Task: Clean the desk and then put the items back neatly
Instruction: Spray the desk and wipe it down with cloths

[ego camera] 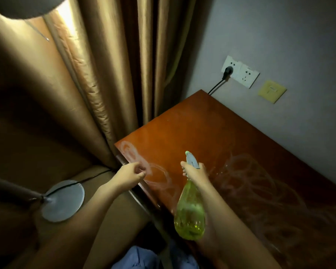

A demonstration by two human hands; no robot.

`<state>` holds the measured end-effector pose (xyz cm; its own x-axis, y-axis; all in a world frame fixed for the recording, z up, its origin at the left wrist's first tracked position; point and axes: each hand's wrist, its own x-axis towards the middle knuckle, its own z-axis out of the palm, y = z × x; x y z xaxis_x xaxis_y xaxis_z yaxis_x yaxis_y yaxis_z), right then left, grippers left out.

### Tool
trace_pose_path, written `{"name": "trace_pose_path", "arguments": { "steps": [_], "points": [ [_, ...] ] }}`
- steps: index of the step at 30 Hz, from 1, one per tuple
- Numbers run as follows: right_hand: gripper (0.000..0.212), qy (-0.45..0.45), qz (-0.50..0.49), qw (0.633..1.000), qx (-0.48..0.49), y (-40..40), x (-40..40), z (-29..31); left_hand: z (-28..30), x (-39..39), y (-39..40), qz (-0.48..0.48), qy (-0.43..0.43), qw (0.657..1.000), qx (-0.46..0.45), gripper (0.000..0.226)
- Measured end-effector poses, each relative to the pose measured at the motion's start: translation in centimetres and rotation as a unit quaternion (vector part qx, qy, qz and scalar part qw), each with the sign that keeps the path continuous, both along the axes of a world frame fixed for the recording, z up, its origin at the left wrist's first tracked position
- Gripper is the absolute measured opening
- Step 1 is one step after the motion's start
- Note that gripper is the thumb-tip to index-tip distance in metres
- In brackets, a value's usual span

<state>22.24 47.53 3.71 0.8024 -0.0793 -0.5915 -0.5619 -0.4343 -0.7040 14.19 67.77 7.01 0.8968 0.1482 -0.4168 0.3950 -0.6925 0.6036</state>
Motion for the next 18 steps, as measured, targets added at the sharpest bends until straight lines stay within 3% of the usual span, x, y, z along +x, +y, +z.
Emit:
{"name": "trace_pose_path", "arguments": {
  "steps": [4, 8, 18],
  "points": [
    [0.03, -0.053, 0.077, 0.996, 0.012, 1.0, -2.9, 1.5, 0.0, -3.8, -2.1, 0.013, 0.017, 1.0, -0.002, 0.027],
    [0.03, -0.032, 0.151, 0.986, -0.056, 1.5, -6.5, 2.2, 0.6, -7.3, -4.4, 0.012, 0.016, 1.0, 0.013, 0.026],
    [0.027, -0.092, 0.148, 0.983, 0.064, -3.2, -12.4, 2.1, 0.2, -10.8, -9.1, -0.017, -0.002, 1.0, 0.025, 0.02]
  ]
}}
